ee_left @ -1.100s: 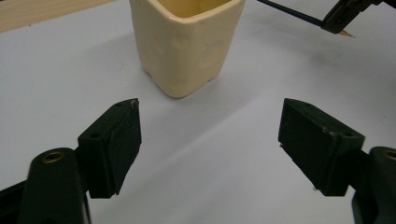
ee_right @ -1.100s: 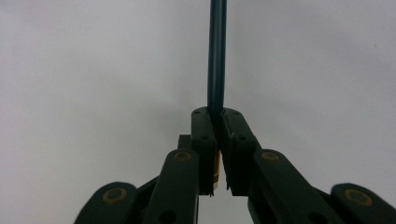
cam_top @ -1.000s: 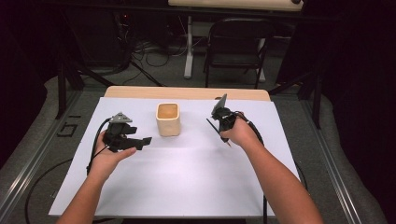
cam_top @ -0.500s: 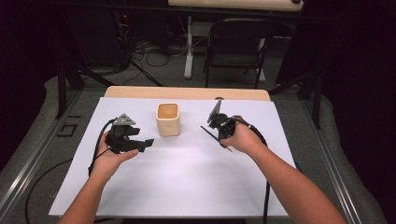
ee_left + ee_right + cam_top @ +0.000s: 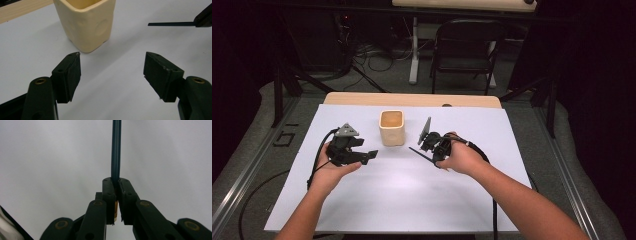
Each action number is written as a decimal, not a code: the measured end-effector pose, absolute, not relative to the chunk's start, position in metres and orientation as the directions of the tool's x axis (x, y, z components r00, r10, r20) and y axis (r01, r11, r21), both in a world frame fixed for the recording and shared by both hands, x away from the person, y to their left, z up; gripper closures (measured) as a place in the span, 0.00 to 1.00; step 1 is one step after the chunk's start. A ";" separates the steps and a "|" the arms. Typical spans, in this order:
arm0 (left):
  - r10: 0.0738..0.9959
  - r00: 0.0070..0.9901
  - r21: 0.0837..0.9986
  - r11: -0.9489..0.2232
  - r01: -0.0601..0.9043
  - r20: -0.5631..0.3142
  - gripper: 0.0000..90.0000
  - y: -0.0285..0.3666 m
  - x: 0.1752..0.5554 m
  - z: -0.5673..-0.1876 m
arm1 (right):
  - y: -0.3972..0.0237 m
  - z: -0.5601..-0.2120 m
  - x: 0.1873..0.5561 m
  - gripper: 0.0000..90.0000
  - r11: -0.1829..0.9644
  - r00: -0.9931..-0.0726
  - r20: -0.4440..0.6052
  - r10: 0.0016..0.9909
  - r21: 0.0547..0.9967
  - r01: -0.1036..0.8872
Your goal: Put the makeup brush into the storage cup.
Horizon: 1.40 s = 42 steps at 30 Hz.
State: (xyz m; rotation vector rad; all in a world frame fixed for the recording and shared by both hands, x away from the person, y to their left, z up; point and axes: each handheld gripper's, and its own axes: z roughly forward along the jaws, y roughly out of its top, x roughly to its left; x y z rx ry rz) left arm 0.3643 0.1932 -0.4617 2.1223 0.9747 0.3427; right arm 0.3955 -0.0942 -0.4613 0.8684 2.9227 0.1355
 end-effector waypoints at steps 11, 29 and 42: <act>0.706 0.708 0.727 -0.477 0.494 -0.019 0.37 0.179 0.358 -0.459 | -0.089 -0.458 0.390 0.93 0.841 -0.843 -0.051 0.536 0.119 0.528; 0.657 0.744 0.715 -0.576 0.396 0.117 0.43 0.166 0.336 -0.460 | -0.088 -0.453 0.386 0.93 0.846 -0.846 -0.056 0.531 0.102 0.524; 0.606 0.758 0.692 -0.655 0.303 0.242 0.48 0.157 0.323 -0.465 | -0.086 -0.453 0.383 0.93 0.849 -0.849 -0.060 0.525 0.106 0.518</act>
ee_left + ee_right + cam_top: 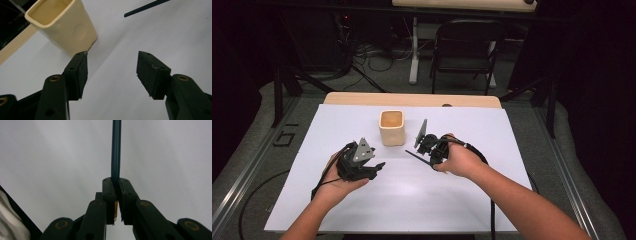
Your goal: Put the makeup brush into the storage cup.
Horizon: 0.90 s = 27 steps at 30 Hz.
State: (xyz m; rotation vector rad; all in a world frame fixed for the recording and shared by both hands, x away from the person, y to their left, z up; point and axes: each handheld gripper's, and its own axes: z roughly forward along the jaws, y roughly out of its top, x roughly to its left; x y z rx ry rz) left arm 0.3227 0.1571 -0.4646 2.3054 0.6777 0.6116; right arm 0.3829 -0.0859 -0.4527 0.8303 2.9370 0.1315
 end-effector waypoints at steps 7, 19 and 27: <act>0.585 0.762 0.683 -0.678 0.271 0.278 0.50 0.153 0.318 -0.466 | -0.084 -0.453 0.381 0.93 0.852 -0.852 -0.059 0.521 0.100 0.514; 0.513 0.788 0.644 -0.738 0.203 0.340 0.51 0.143 0.312 -0.471 | -0.083 -0.453 0.380 0.93 0.860 -0.860 -0.055 0.508 0.088 0.503; 0.467 0.789 0.608 -0.779 0.153 0.400 0.53 0.135 0.308 -0.475 | -0.081 -0.454 0.378 0.93 0.861 -0.862 -0.042 0.505 0.093 0.500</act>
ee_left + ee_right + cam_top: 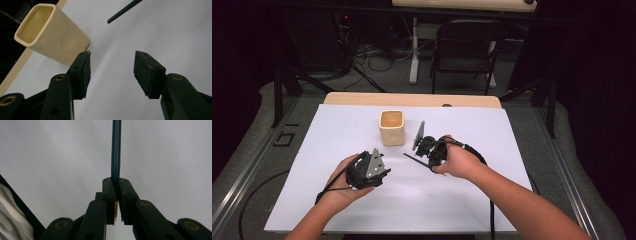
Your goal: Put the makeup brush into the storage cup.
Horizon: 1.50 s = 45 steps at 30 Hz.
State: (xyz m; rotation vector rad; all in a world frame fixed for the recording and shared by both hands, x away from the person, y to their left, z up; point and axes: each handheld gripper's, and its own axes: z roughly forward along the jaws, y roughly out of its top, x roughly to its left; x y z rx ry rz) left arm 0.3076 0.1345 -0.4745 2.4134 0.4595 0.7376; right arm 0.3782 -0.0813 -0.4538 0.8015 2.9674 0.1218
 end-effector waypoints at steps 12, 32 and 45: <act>0.404 0.785 0.566 -0.820 0.083 0.470 0.57 0.125 0.301 -0.479 | -0.078 -0.453 0.376 0.93 0.869 -0.870 -0.034 0.492 0.089 0.487; 0.314 0.761 0.495 -0.869 -0.010 0.567 0.59 0.111 0.291 -0.488 | -0.071 -0.453 0.374 0.93 0.880 -0.881 -0.031 0.472 0.076 0.469; 0.254 0.738 0.433 -0.900 -0.057 0.625 0.60 0.102 0.285 -0.493 | -0.069 -0.452 0.373 0.93 0.882 -0.883 -0.020 0.469 0.063 0.467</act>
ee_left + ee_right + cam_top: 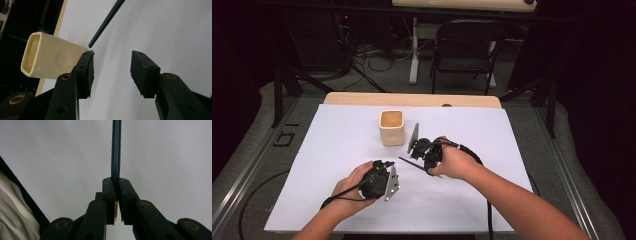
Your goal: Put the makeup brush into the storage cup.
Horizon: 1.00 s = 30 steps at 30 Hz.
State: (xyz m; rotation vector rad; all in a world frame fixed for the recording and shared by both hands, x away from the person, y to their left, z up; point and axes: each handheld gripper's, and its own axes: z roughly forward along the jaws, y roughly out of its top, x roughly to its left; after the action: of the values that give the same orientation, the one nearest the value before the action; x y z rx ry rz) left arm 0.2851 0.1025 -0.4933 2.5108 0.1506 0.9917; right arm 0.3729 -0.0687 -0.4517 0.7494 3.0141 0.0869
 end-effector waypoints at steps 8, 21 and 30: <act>0.205 0.722 0.376 -0.923 -0.083 0.661 0.60 0.099 0.282 -0.495 | -0.069 -0.452 0.373 0.93 0.889 -0.889 -0.025 0.457 0.050 0.456; 0.160 0.702 0.338 -0.934 -0.121 0.694 0.60 0.091 0.277 -0.501 | -0.068 -0.454 0.370 0.93 0.893 -0.893 -0.024 0.450 0.038 0.449; 0.126 0.691 0.300 -0.944 -0.136 0.712 0.60 0.088 0.274 -0.503 | -0.066 -0.455 0.368 0.93 0.901 -0.901 -0.018 0.434 0.027 0.433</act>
State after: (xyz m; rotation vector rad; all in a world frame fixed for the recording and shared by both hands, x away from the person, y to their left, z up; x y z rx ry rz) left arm 0.2743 0.0883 -0.5026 2.5735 -0.0081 1.1184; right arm 0.3679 -0.0661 -0.4552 0.6928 3.0395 0.0350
